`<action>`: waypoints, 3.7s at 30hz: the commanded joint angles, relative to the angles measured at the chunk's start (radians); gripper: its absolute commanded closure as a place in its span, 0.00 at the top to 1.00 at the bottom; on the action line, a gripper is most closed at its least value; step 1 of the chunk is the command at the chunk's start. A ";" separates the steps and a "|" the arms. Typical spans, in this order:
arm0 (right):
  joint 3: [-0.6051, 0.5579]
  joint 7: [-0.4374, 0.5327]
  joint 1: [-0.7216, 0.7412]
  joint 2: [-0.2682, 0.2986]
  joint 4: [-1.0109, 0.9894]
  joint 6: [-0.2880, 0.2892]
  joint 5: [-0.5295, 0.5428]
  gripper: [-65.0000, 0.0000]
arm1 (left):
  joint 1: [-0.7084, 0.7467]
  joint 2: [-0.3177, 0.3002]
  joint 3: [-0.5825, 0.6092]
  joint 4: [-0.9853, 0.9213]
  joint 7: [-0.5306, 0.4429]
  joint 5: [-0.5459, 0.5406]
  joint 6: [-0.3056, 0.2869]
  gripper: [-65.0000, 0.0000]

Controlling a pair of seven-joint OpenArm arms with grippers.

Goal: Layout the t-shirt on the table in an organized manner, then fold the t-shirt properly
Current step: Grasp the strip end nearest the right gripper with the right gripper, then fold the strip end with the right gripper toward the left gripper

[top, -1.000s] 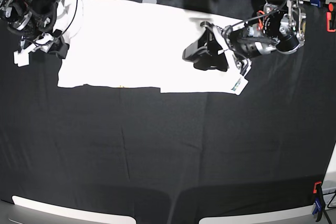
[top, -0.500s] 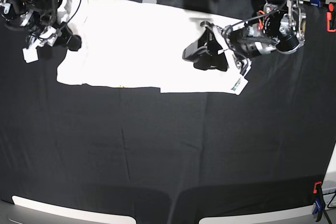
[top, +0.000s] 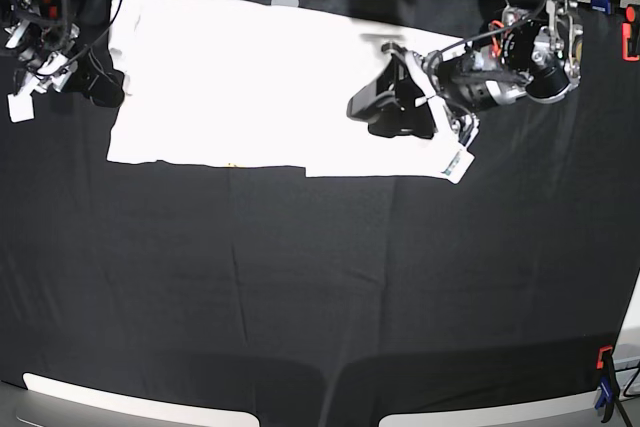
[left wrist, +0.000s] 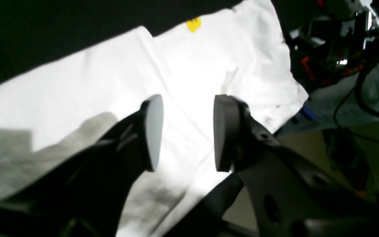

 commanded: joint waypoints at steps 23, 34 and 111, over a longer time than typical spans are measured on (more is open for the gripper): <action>-0.081 0.122 0.006 -0.071 0.016 0.006 -0.055 0.52 | -0.008 -0.001 -0.003 0.018 -0.023 -0.024 -0.007 0.36; -0.081 0.057 0.009 -0.071 0.016 0.006 0.083 0.52 | -0.008 -0.003 -0.003 0.018 -0.023 -0.024 -0.007 0.36; -0.602 0.062 0.175 -0.352 0.307 0.006 -0.120 0.00 | -0.008 -0.003 -0.003 0.018 -0.023 -0.024 -0.007 0.36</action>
